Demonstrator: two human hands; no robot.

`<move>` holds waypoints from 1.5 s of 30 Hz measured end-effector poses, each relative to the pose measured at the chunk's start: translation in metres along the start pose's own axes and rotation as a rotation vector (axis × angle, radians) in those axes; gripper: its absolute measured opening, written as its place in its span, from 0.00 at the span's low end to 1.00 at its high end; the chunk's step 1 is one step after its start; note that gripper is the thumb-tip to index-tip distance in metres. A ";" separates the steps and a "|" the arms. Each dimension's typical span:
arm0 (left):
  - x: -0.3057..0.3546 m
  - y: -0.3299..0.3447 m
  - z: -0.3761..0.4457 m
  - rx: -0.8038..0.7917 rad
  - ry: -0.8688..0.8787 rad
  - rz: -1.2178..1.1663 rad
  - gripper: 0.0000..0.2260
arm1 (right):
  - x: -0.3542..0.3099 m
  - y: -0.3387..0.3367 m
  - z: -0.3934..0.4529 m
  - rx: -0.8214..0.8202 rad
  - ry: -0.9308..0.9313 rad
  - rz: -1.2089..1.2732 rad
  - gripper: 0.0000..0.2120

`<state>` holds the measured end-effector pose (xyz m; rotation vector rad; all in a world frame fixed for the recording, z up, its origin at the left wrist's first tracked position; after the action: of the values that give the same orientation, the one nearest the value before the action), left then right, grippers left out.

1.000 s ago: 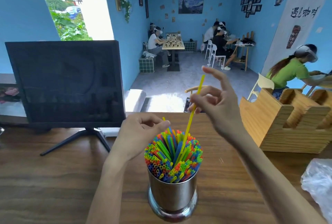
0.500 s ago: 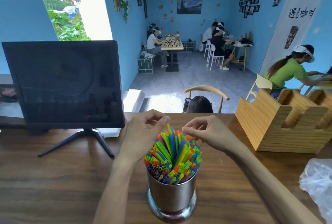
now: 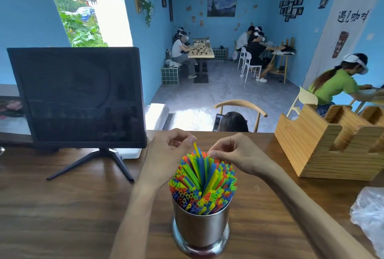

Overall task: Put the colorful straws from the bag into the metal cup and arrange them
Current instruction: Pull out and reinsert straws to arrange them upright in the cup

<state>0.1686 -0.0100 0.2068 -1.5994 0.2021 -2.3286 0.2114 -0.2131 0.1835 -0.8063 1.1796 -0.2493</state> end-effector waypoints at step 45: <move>0.025 0.011 -0.009 0.020 -0.021 -0.829 0.10 | -0.040 -0.044 -0.007 0.242 -0.091 1.088 0.09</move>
<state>0.1541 -0.0289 0.2221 -1.9445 -0.6042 -2.8506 0.1997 -0.2242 0.2409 0.1024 1.3120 0.5307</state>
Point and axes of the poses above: each hand's wrist, its own z-axis towards the middle knuckle, its own y-axis out of the palm, x = y × z, the point moved 6 cm from there along z, towards the middle knuckle, and after that the axes turned 7 degrees about -z, right-handed, at the moved point
